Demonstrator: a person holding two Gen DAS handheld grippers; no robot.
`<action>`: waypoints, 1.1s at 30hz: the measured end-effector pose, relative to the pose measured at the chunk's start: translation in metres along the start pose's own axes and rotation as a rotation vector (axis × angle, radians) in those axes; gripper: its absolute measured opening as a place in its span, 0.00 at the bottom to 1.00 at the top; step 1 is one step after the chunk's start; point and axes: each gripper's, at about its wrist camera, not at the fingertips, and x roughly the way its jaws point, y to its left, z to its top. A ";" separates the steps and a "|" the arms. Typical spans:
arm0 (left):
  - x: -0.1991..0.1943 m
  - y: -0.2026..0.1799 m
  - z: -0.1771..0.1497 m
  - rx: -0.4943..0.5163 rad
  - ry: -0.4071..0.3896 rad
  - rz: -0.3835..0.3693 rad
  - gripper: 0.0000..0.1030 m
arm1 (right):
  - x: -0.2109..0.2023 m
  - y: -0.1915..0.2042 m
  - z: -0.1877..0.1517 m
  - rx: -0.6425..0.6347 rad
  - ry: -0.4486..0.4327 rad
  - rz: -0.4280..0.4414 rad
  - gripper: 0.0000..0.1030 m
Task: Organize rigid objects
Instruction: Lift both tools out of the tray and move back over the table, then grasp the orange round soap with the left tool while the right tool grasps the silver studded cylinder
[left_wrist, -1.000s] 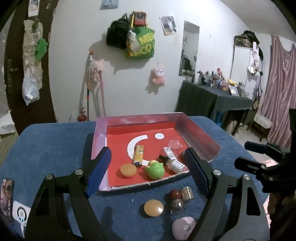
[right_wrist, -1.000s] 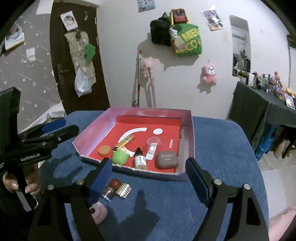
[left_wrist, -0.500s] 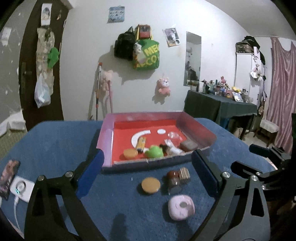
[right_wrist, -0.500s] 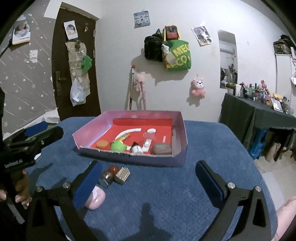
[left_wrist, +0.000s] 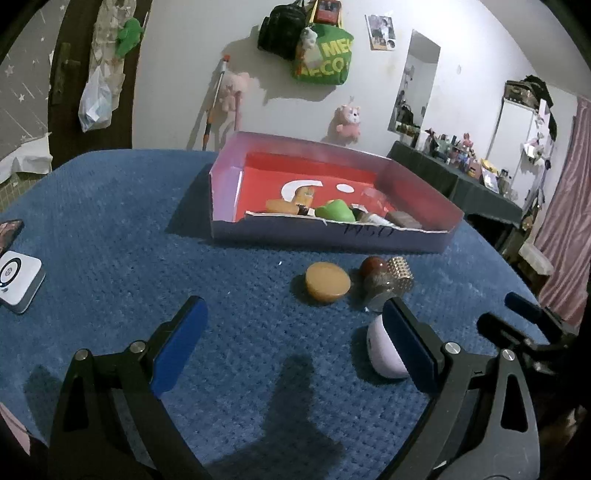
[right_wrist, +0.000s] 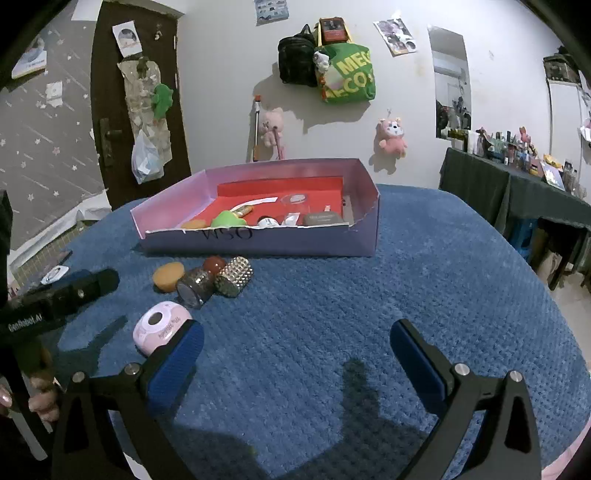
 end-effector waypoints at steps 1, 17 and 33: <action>0.000 0.000 0.000 0.007 0.004 0.004 0.94 | 0.000 -0.001 0.000 0.006 -0.001 0.005 1.00; 0.014 0.002 0.013 0.035 0.071 0.026 0.94 | 0.014 -0.004 0.007 0.054 0.058 0.054 1.00; 0.058 -0.001 0.039 0.144 0.230 -0.030 0.94 | 0.066 0.003 0.046 0.134 0.213 0.141 0.94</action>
